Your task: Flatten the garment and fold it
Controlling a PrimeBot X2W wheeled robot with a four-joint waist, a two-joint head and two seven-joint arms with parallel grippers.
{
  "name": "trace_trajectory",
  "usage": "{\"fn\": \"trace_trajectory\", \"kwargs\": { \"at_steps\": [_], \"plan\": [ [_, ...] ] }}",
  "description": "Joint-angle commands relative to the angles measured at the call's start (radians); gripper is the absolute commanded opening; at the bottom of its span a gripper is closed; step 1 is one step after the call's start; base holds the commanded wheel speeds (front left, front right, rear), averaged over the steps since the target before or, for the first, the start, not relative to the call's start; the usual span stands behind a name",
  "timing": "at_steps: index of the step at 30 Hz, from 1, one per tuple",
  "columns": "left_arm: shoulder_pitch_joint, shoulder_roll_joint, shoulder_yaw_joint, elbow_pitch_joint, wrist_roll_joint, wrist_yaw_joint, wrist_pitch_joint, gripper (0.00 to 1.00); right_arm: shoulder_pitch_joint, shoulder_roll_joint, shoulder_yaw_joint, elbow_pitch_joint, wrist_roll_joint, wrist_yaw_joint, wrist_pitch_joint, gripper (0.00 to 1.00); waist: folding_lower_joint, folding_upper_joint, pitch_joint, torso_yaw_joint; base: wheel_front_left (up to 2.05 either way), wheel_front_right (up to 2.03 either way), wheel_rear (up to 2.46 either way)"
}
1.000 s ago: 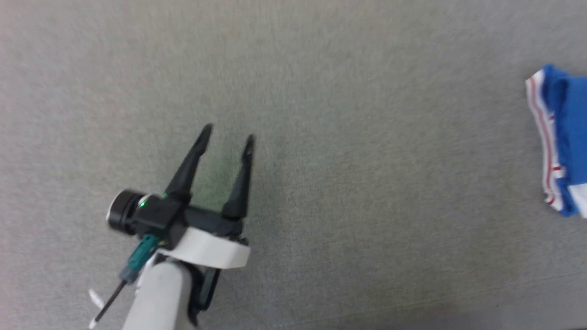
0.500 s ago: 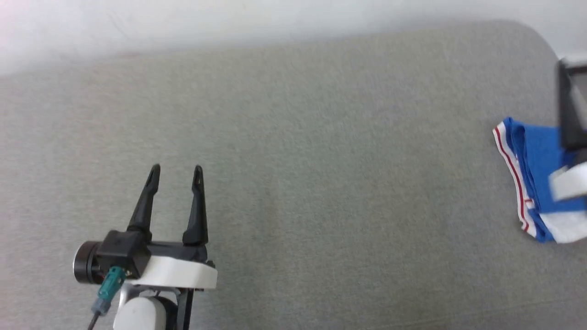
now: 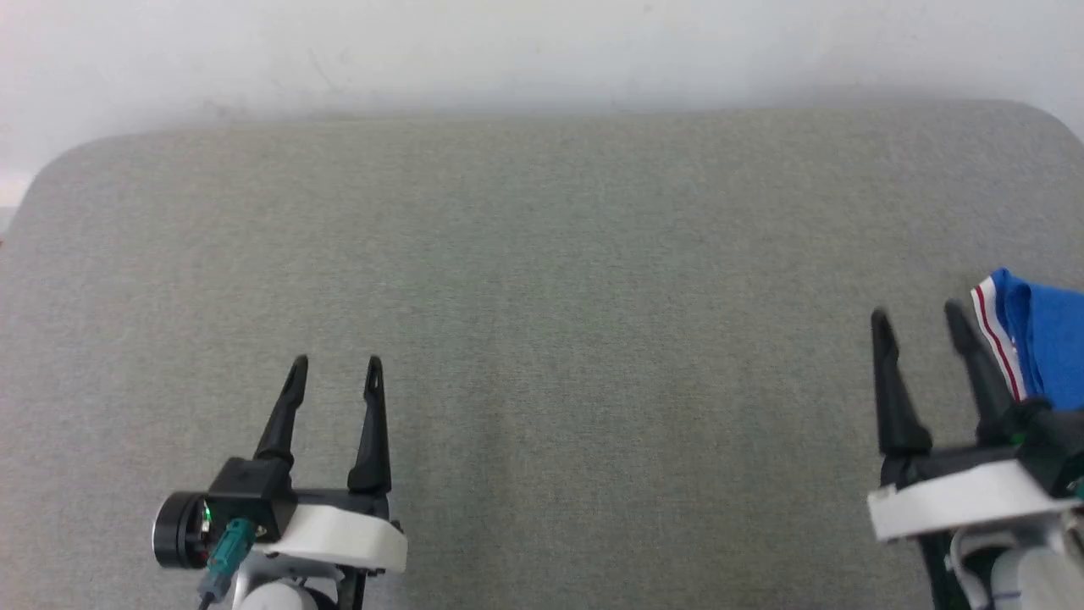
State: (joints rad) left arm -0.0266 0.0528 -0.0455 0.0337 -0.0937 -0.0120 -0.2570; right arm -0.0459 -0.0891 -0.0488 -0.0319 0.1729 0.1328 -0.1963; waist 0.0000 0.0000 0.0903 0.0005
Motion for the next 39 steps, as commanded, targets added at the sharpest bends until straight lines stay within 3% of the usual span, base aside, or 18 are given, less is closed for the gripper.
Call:
{"fn": "trace_trajectory", "kwargs": {
  "at_steps": [1, 17, 18, 39],
  "plan": [
    [0.013, -0.002, 0.0, 0.013, 0.004, 0.011, -0.005, 1.0, 0.024, 0.008, 0.001, 0.014, -0.004, -0.002, -0.012, 1.0, 0.0, 0.0, -0.012, 0.016, 0.0, 0.0, 0.0],
    [0.029, -0.002, -0.009, 0.062, -0.01, 0.019, -0.005, 1.0, 0.064, 0.036, 0.029, 0.087, -0.052, -0.002, -0.051, 1.0, 0.0, 0.0, -0.023, 0.037, 0.0, 0.0, 0.0],
    [0.026, 0.0, -0.009, 0.062, -0.01, 0.014, 0.0, 0.0, 0.058, 0.032, 0.026, 0.084, -0.048, 0.0, -0.043, 0.0, 0.0, 0.0, -0.023, 0.037, 0.0, 0.0, 0.0],
    [0.026, -0.001, -0.001, 0.05, 0.004, 0.013, 0.037, 0.0, 0.056, 0.033, 0.028, 0.076, -0.065, 0.0, -0.009, 0.0, 0.0, 0.0, -0.032, 0.032, 0.0, 0.0, 0.0]
  ]
}}
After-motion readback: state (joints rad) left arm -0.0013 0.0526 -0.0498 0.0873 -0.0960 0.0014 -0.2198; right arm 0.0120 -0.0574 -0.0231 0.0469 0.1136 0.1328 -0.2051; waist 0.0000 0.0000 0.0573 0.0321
